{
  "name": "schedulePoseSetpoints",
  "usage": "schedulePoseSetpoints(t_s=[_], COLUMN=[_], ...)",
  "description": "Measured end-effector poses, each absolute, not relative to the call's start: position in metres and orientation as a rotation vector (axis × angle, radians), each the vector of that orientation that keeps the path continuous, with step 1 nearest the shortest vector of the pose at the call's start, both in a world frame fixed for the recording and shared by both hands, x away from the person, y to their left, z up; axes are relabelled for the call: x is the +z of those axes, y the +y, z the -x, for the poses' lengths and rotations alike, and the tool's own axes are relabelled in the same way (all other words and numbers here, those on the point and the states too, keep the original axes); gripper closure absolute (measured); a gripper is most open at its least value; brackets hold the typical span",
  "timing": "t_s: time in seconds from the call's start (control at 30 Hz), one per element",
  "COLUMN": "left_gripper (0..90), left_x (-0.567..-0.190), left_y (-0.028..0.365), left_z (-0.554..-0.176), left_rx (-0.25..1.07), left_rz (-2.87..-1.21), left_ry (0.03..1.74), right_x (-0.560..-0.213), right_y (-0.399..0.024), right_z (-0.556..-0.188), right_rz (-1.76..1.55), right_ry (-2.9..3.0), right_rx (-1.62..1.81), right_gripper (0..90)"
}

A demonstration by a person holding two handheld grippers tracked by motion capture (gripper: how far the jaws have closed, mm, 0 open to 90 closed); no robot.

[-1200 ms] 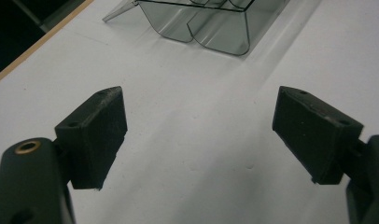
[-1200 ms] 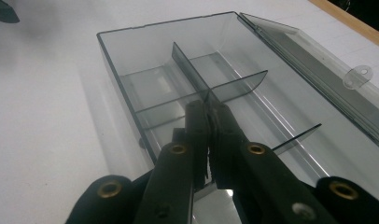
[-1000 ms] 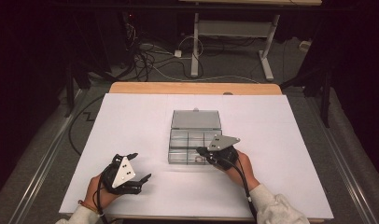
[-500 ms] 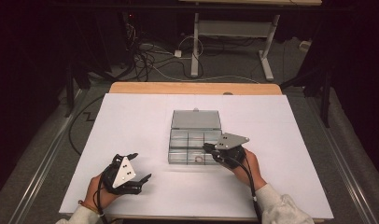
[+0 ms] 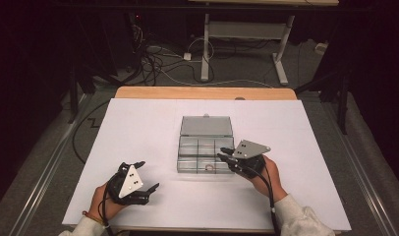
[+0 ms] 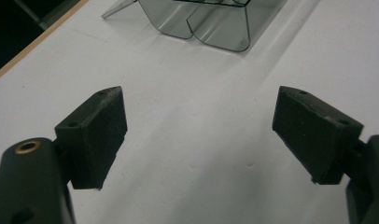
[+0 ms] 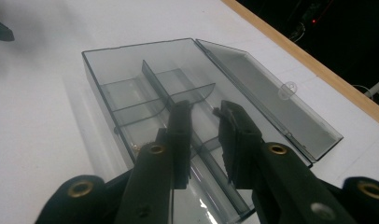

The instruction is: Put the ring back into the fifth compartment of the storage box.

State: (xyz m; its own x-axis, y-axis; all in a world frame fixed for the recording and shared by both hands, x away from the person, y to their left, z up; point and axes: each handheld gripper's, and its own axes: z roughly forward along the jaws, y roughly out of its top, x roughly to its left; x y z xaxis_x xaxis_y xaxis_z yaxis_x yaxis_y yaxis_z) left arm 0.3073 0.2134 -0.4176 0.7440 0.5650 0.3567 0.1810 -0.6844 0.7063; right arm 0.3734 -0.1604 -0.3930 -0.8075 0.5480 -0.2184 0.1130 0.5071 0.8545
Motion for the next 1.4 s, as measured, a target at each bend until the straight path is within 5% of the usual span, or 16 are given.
schedulePoseSetpoints(t_s=[1.4], left_gripper=[17.5], left_x=[-0.418], left_y=[0.213], left_z=[-0.307], left_rx=[0.746], left_rz=[-2.284], left_ry=[0.552], right_x=[-0.38], right_y=[-0.206], right_z=[-0.347], right_rz=[-0.612], right_ry=[2.101], right_rx=[1.256], right_gripper=[30.8])
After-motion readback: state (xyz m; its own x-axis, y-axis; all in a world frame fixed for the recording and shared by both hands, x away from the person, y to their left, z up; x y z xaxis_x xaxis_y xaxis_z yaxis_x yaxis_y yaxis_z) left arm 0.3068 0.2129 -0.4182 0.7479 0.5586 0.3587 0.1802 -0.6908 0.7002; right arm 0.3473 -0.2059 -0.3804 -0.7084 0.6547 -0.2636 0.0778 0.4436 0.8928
